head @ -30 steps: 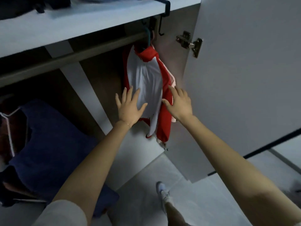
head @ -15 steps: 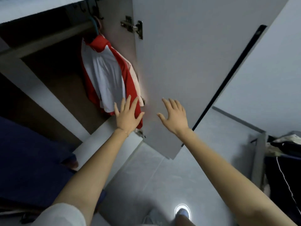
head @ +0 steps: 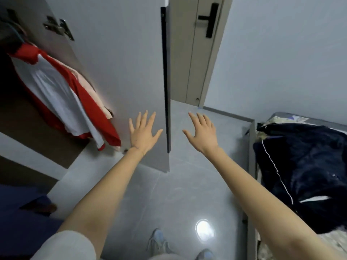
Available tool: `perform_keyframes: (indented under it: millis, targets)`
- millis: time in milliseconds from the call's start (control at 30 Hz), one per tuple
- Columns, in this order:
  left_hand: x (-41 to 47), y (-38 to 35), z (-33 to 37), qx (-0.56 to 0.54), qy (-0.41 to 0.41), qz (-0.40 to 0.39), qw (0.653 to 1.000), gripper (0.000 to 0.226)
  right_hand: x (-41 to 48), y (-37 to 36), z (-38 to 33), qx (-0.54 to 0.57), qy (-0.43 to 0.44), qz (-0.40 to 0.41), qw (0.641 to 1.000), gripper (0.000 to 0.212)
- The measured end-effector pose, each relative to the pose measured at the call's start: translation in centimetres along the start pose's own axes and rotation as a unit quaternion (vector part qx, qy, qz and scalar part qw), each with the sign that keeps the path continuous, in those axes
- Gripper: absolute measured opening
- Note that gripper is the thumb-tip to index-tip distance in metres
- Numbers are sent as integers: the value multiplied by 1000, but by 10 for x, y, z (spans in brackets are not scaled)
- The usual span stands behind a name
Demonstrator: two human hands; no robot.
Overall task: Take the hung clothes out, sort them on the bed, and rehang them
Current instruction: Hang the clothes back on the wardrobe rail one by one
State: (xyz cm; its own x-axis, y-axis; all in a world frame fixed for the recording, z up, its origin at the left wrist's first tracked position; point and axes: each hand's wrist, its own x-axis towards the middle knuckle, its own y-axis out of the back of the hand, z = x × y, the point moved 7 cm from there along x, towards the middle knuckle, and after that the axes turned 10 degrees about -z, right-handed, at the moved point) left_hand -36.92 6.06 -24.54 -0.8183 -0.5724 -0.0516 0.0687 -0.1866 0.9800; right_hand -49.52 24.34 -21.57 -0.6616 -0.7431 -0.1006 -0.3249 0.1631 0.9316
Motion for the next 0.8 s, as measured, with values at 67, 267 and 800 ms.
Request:
perform_keyframes:
  millis: [67, 267, 800]
  targets:
    - [0, -13, 51, 5, -31, -13, 999, 71, -22, 12, 44, 2, -25, 10, 1000, 68]
    - [2, -54, 208, 4, -109, -49, 993, 72, -90, 43, 183, -6, -121, 30, 992, 69]
    - [58, -135, 522, 28, -340, -99, 935, 73, -201, 89, 454, 59, -363, 77, 927, 70]
